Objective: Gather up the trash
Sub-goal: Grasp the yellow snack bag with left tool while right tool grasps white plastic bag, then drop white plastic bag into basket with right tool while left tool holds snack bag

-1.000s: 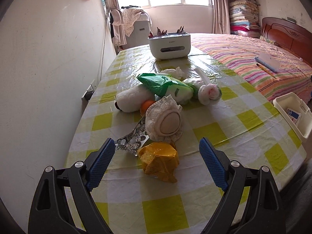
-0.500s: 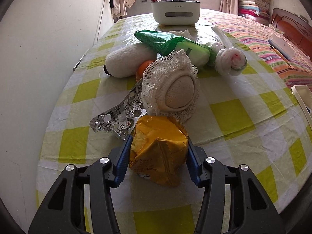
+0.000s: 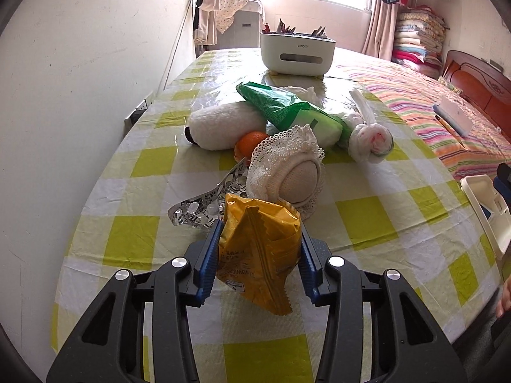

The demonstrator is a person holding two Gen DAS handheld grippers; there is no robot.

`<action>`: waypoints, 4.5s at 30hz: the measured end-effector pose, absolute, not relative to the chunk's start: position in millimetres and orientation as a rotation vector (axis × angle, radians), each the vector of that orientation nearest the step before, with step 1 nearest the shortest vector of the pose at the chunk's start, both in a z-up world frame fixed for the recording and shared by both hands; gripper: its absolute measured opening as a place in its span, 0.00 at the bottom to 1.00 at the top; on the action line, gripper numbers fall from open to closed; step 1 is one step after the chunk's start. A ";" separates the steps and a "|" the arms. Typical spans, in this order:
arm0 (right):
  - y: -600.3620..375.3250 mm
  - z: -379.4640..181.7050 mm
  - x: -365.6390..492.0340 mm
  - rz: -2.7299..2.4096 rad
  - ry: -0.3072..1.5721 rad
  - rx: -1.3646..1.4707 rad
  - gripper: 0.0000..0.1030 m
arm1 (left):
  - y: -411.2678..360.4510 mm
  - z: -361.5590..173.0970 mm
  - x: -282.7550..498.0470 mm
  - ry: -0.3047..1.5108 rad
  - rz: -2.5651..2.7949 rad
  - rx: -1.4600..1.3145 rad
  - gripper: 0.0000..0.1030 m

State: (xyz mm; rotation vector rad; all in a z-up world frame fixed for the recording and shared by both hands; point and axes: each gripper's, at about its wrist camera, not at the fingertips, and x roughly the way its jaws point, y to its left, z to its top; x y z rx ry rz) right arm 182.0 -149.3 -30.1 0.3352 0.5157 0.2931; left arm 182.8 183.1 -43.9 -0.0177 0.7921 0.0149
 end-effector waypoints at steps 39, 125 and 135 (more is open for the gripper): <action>-2.6 -65.2 336.5 0.580 0.840 -0.093 0.35 | 186.8 -17.8 158.6 0.691 -0.101 -0.081 0.42; -246.4 -22.5 142.6 0.014 0.383 0.374 0.34 | -14.0 24.2 144.7 0.489 -0.369 0.064 0.42; -245.6 -21.5 137.6 -0.034 0.368 0.356 0.36 | -15.0 24.8 143.1 0.486 -0.372 0.070 0.43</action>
